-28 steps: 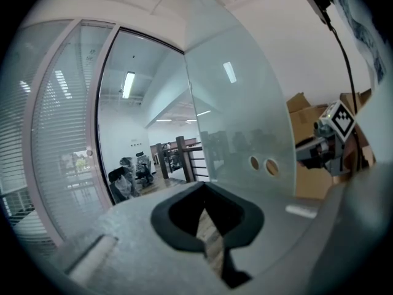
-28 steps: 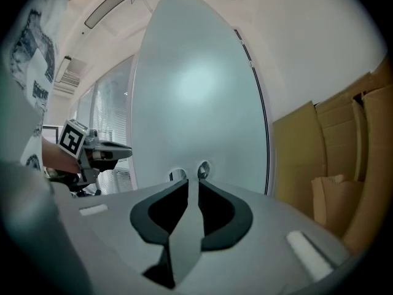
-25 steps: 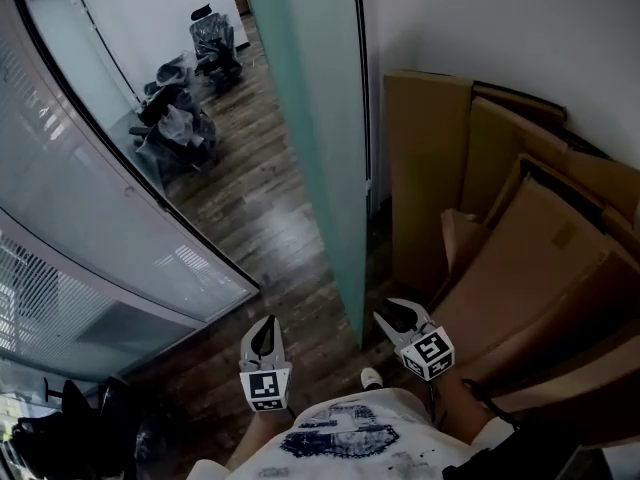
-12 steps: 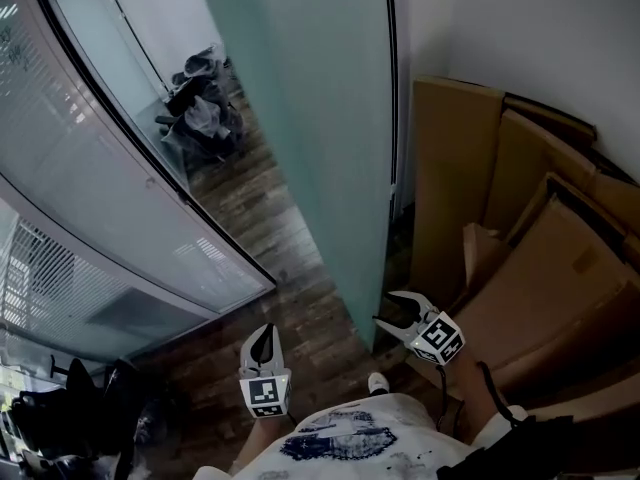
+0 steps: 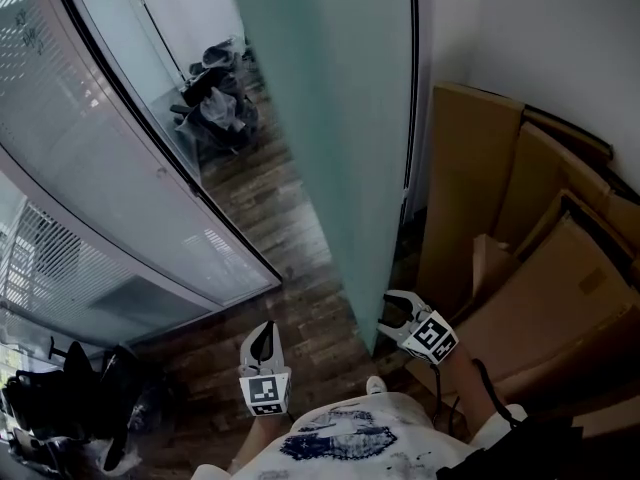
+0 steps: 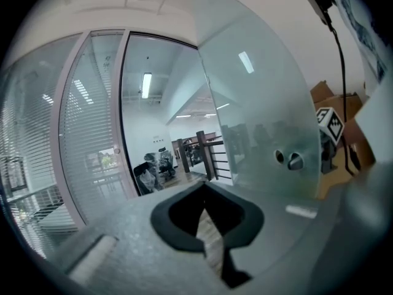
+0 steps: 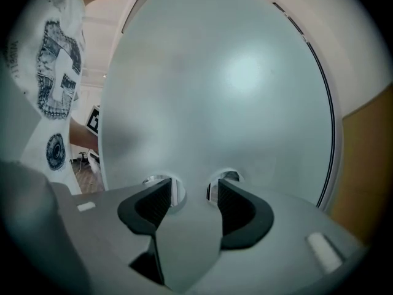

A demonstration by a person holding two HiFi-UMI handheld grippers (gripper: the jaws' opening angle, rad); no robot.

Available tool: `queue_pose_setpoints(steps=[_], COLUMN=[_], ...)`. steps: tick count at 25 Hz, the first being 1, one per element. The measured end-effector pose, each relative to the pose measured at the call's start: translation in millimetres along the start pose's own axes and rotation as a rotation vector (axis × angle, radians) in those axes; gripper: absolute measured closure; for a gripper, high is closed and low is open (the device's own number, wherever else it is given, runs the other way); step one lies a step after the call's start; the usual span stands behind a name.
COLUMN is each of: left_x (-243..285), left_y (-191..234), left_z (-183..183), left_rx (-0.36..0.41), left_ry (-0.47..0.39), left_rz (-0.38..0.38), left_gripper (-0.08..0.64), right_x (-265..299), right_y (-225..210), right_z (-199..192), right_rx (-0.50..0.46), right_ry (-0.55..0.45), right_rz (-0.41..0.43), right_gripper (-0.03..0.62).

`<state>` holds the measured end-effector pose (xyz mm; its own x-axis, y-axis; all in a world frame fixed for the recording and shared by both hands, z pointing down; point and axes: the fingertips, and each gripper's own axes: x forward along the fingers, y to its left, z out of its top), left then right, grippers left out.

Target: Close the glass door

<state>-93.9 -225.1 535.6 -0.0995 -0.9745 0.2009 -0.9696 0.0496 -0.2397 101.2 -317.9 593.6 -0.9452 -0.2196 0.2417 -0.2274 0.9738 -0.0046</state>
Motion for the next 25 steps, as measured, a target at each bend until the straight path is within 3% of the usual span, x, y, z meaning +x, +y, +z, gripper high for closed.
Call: queue_pose_setpoints(steps=[4,9,20,25], left_x=[3.6,9.6,10.2,5.2], left_y=[-0.9,-2.2,-1.9,-1.7], left_z=[0.3,3.9,1.7,-1.4], left_rx=[-0.006,0.000,-0.010,-0.037], left_ry=[-0.003,-0.016,-0.013,-0.009], left_rz=[-0.003,-0.003,0.019,0.057], left_gripper=[0.561,0.561,0.561,0.561], right_x=[6.9,10.3,15.6,22.8], right_y=[-0.5,-0.6,-1.6,-2.3], right_z=[7.5,2.3,0.1,4.5], right_rx=[-0.020,-0.012,-0.011,0.040], right_ry=[0.003,0.021,0.014,0.021], right_rz=[-0.007,0.014,-0.003,-0.041], right_gripper=[0.358,0.449,0.457,0.465])
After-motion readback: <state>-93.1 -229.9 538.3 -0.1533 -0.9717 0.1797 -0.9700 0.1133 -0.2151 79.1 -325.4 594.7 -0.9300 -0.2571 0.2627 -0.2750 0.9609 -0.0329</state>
